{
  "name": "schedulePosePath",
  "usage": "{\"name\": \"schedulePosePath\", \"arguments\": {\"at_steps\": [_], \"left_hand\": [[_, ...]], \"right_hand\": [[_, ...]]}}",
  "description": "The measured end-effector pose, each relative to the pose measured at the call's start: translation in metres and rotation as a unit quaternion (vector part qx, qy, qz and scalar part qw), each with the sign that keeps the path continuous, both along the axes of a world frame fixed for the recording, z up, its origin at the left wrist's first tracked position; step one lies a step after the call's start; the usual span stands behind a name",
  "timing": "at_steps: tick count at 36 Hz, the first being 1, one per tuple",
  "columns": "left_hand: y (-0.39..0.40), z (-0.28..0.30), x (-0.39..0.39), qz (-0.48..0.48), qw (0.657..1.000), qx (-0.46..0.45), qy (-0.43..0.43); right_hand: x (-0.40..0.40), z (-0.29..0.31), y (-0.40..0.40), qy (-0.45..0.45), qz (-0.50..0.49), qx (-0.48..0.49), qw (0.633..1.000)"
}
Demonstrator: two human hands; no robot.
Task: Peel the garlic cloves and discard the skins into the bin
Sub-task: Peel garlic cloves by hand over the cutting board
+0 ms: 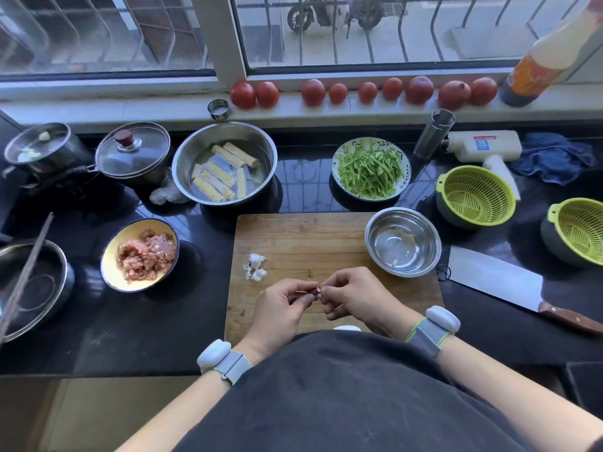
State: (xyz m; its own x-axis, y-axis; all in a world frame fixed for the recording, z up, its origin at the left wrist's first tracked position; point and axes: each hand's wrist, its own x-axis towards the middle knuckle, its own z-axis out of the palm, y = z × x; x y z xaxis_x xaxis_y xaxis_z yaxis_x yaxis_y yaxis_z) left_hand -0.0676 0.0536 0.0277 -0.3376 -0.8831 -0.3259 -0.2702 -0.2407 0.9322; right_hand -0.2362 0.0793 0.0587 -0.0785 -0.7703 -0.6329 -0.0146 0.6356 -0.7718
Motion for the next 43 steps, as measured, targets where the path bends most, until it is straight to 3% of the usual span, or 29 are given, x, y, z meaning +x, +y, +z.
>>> {"name": "schedulePosePath", "arguments": {"at_steps": [16,22,32,36,43], "left_hand": [[0.0026,0.0068,-0.0037,0.039,0.994,0.082,0.065],[0.0012,0.0045,-0.0036,0.027,0.995,0.073,0.055],[0.0016,0.0033,-0.0039,0.003,0.997,0.051,0.052],[0.0015,0.0028,-0.0069,0.046,0.988,0.116,0.094],[0.0002,0.0036,-0.0067,0.079,0.941,0.274,0.183]], "right_hand": [[-0.0045,-0.0053,0.0037,-0.005,0.009,-0.035,0.999],[-0.0031,-0.0053,0.0025,0.0,-0.001,-0.032,0.999],[-0.002,-0.0052,0.002,0.084,0.037,-0.046,0.995],[0.0002,-0.002,0.0017,0.061,0.023,-0.035,0.997],[-0.0009,-0.0052,0.0018,0.051,0.014,-0.018,0.998]]}}
